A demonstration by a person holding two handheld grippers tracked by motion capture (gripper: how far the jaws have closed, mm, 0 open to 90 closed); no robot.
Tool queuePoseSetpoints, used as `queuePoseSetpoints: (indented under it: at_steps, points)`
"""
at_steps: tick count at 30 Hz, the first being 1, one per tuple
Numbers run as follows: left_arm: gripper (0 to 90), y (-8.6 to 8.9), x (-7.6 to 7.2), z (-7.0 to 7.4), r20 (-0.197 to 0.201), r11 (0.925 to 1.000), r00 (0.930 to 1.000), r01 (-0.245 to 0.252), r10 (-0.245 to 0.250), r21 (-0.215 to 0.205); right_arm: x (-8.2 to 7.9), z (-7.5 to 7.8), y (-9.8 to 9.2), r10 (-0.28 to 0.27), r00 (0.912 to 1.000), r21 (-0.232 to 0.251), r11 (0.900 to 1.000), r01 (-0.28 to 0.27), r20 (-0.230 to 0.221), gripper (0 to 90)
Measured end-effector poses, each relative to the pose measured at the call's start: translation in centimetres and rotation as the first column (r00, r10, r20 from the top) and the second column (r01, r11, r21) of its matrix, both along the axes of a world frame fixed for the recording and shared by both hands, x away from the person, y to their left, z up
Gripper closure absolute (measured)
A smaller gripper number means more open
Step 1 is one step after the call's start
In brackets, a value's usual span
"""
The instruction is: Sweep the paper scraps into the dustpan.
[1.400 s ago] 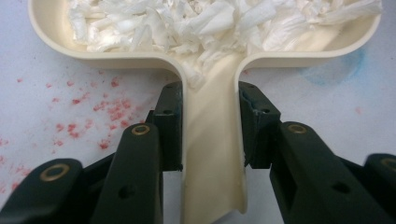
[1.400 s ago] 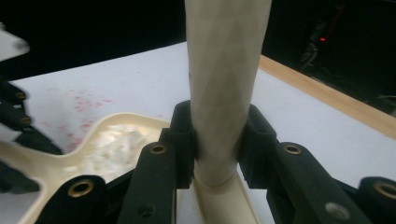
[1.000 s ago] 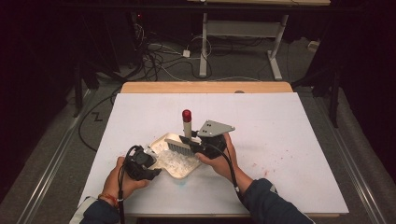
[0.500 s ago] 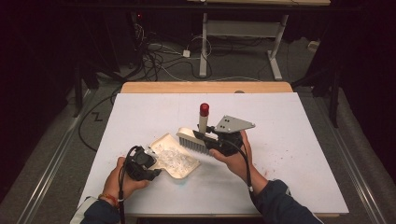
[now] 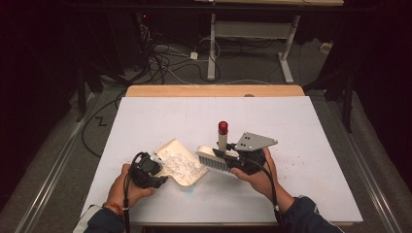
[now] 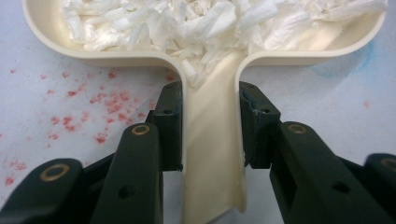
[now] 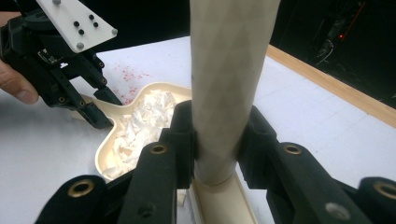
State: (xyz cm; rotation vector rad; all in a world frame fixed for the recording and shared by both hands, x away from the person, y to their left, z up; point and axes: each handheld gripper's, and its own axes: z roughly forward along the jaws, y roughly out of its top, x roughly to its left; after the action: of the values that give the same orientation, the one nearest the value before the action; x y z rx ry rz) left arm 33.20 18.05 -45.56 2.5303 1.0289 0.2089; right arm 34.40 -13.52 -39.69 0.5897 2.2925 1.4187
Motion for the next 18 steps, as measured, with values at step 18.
queuePoseSetpoints:
  at_steps: [18]
  points:
    - [63.1, -0.1, 0.0, -0.1, 0.003, 1.0000, 1.0000, -0.001, 0.001, 0.002, -1.5, -0.5, 0.7, 0.083, 0.9959, -0.026, 0.996, -0.084, -0.038, 71.3]
